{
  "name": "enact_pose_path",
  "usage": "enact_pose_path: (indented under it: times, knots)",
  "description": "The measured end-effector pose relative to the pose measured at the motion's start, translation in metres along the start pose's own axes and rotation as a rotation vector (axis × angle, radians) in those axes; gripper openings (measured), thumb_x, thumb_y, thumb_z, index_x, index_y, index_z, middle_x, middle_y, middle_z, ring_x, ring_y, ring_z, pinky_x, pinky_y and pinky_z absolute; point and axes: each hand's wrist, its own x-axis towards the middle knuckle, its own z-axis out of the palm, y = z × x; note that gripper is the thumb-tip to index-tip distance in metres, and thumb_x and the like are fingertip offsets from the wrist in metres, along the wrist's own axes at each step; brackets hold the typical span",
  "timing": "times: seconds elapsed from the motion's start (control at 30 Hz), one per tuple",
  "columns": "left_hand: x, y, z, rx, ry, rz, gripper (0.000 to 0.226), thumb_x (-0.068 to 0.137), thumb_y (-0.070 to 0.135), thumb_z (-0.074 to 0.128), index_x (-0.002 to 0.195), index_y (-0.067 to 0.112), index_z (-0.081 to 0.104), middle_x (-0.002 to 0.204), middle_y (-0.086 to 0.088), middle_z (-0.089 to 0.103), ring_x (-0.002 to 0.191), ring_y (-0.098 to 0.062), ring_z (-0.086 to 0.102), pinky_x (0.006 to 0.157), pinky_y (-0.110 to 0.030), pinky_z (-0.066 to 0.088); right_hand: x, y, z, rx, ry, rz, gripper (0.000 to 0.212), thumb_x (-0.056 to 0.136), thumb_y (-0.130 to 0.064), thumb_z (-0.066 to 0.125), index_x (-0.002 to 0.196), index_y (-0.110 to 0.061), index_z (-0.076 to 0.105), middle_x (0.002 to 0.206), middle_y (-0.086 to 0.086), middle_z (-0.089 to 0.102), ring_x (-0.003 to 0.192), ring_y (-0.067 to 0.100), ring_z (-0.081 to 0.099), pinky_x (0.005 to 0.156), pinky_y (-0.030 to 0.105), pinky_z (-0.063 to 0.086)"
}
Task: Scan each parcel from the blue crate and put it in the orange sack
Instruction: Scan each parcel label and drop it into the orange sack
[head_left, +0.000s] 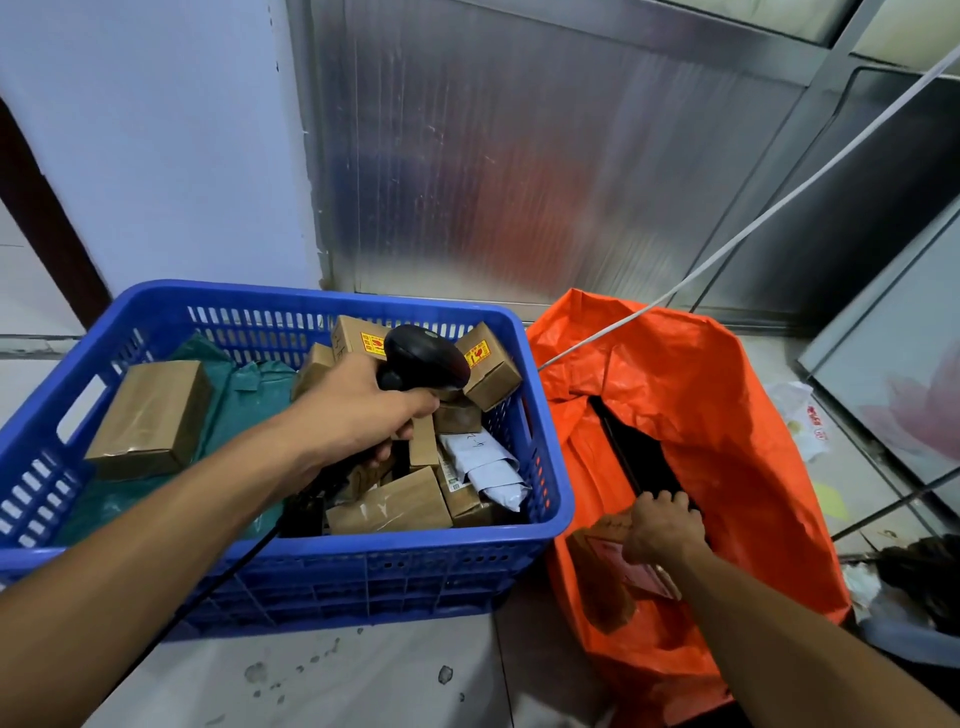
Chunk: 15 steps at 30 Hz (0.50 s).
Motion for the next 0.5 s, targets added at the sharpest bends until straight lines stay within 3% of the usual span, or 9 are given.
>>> enact_pose_path:
  times: [0.13, 0.27, 0.5]
  knots:
    - [0.001, -0.001, 0.001, 0.000, 0.002, 0.001, 0.012, 0.094, 0.018, 0.069, 0.087, 0.009, 0.063, 0.052, 0.002, 0.057, 0.040, -0.012, 0.047, 0.040, -0.024, 0.039, -0.002, -0.007, 0.029, 0.155, 0.122, 0.046, 0.047, 0.091, -0.031, 0.057, 0.130, -0.011, 0.041, 0.133, 0.009, 0.048, 0.127, 0.029, 0.042, 0.096, 0.039, 0.046]
    - [0.003, -0.002, 0.002, 0.008, 0.011, -0.002, 0.013, 0.094, 0.017, 0.068, 0.087, 0.007, 0.063, 0.052, 0.001, 0.057, 0.040, -0.013, 0.046, 0.040, -0.024, 0.039, -0.004, -0.012, 0.045, 0.212, 0.125, 0.038, 0.052, 0.088, -0.032, 0.061, 0.131, -0.011, 0.038, 0.130, 0.010, 0.046, 0.124, 0.029, 0.042, 0.089, 0.040, 0.052]
    - [0.002, -0.001, 0.006, 0.010, -0.005, -0.014, 0.016, 0.095, 0.017, 0.067, 0.094, 0.000, 0.065, 0.057, -0.003, 0.056, 0.041, -0.013, 0.045, 0.039, -0.023, 0.038, 0.000, -0.015, 0.047, 0.299, 0.056, -0.006, 0.042, 0.093, -0.013, 0.050, 0.133, -0.008, 0.040, 0.136, 0.017, 0.040, 0.127, 0.037, 0.043, 0.101, 0.042, 0.043]
